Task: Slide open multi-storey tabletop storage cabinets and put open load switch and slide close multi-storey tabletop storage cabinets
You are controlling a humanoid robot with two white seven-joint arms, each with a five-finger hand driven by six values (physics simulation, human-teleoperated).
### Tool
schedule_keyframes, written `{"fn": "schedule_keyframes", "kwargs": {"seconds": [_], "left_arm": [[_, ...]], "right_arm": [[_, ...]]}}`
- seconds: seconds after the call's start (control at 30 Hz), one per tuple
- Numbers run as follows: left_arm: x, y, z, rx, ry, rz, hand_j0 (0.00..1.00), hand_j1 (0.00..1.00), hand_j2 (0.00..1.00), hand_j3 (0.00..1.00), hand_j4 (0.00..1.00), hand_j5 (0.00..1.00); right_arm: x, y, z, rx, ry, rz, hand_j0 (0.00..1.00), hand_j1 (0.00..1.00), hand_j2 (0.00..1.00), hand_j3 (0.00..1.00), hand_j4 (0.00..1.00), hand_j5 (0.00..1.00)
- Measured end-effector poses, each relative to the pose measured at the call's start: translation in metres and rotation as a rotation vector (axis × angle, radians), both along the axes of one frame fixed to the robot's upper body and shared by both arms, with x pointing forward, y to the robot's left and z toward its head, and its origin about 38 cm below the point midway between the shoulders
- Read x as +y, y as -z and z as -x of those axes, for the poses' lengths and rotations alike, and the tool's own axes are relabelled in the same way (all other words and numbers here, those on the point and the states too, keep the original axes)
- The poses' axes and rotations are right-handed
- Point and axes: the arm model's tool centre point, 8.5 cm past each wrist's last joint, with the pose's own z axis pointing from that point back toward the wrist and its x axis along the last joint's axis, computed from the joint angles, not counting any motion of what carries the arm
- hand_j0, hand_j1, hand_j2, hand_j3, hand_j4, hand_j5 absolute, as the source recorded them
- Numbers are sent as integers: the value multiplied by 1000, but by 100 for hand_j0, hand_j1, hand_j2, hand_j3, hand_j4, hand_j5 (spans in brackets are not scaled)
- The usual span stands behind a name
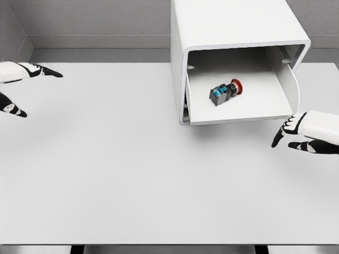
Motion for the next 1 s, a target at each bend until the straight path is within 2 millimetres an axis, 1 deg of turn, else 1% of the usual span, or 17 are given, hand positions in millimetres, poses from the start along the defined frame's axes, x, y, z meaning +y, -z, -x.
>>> {"fn": "schedule_keyframes", "kwargs": {"seconds": [0.07, 0.13, 0.17, 0.23, 0.3, 0.4, 0.47, 0.53, 0.6, 0.73, 0.77, 0.8, 0.83, 0.9, 1.0], "left_arm": [[-31, 11, -3, -16, 86, -56, 100, 100, 100, 100, 100, 100], [-56, 18, -6, -36, 147, -85, 100, 100, 100, 100, 100, 100], [-62, 19, -6, -45, 163, -94, 100, 100, 100, 100, 100, 100], [-69, 19, -8, -60, 179, -104, 100, 100, 100, 100, 100, 100], [-71, 17, -9, -71, 180, -108, 100, 100, 100, 100, 100, 100], [-73, 17, -10, -77, 184, -110, 100, 100, 100, 100, 100, 100], [-75, 16, -11, -82, 187, -109, 100, 100, 100, 100, 100, 100], [-76, 17, -11, -81, 189, -110, 100, 100, 100, 100, 100, 100], [-76, 17, -10, -81, 191, -110, 100, 100, 100, 100, 100, 100], [-77, 17, -10, -81, 193, -111, 100, 100, 100, 100, 100, 100], [-77, 17, -10, -81, 193, -111, 100, 100, 100, 100, 100, 100], [-77, 17, -10, -81, 193, -111, 100, 100, 100, 100, 100, 100], [-77, 17, -10, -81, 194, -111, 100, 100, 100, 100, 100, 100], [-76, 17, -9, -80, 194, -111, 100, 100, 100, 100, 100, 100], [-76, 17, -9, -80, 194, -111, 100, 100, 100, 100, 100, 100]], "right_arm": [[2, 2, 0, 5, -6, 0, 56, 56, 56, 56, 56, 56], [7, -13, -9, -41, -22, 0, 56, 56, 56, 56, 56, 56], [11, -15, -11, -44, -33, -2, 56, 56, 56, 56, 56, 56], [18, -5, -11, -21, -54, 5, 56, 56, 56, 56, 56, 56], [22, -2, -13, -18, -64, 10, 56, 56, 56, 56, 56, 56], [26, -7, -19, -43, -70, 18, 56, 56, 56, 56, 56, 56], [33, -25, -30, -103, -87, 24, 56, 56, 56, 56, 56, 56], [40, -21, -37, -93, -91, 8, 56, 56, 56, 56, 56, 56], [43, -16, -40, -44, -63, -81, 57, 57, 57, 57, 57, 57], [43, -12, -44, -7, -34, -136, 58, 58, 58, 58, 58, 58], [43, -20, -50, -52, -50, -89, 60, 60, 60, 60, 60, 60], [41, -25, -55, -81, -51, -53, 60, 60, 60, 60, 60, 60], [37, -20, -56, -79, -49, -27, 61, 61, 61, 61, 61, 61], [32, -17, -57, -81, -37, -10, 61, 61, 61, 61, 61, 61], [24, -24, -59, -111, -22, 4, 62, 62, 62, 62, 62, 62]]}}
